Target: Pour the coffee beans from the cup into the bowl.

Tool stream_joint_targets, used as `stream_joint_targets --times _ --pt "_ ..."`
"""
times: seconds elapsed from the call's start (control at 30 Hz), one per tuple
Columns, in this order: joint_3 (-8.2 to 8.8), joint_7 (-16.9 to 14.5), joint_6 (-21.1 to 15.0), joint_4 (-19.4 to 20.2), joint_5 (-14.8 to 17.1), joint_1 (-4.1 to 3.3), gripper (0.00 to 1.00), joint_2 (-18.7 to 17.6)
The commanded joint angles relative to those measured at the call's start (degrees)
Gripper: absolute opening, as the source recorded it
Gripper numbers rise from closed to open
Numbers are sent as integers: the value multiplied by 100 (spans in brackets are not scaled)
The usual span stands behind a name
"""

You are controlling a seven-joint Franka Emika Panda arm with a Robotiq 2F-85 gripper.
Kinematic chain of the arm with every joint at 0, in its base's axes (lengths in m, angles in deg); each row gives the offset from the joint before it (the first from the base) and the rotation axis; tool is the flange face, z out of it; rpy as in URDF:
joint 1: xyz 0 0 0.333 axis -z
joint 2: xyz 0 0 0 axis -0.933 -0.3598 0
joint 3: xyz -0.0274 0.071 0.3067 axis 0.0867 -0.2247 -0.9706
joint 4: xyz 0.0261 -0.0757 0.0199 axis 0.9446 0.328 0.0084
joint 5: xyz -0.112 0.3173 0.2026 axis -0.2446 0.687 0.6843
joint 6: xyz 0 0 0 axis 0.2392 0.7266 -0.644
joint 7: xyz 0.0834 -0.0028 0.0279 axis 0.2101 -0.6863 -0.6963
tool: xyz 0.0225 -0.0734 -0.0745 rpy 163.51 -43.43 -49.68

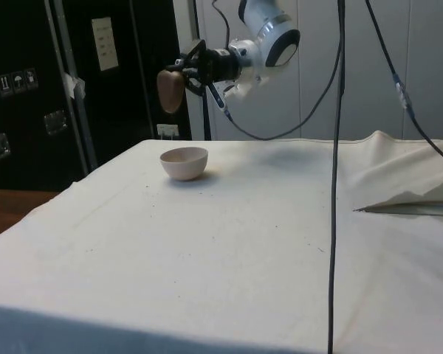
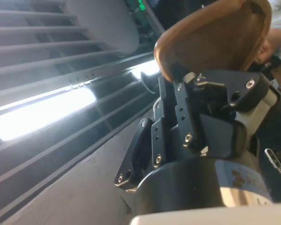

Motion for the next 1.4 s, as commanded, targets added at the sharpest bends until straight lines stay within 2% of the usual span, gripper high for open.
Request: stream_joint_targets --times 0.0,0.1,0.13,0.2,1.03,1.27,1.3,1.33,1.37 --pt "-40 69 40 -29 46 52 0 -29" --pt "-29 69 52 -23 69 40 0 -34" --pt "0 6 29 11 52 6 0 -23" --pt "-17 52 52 -11 74 29 0 -40" --pt "0 -103 40 23 57 -6 0 -29" --pt "63 -246 -103 52 -126 -132 0 -11" --pt "11 -264 -23 29 -92 -74 0 -34" --pt "74 -264 -120 57 -149 -149 0 -6" --pt "86 -275 -143 63 -178 -166 0 -6"
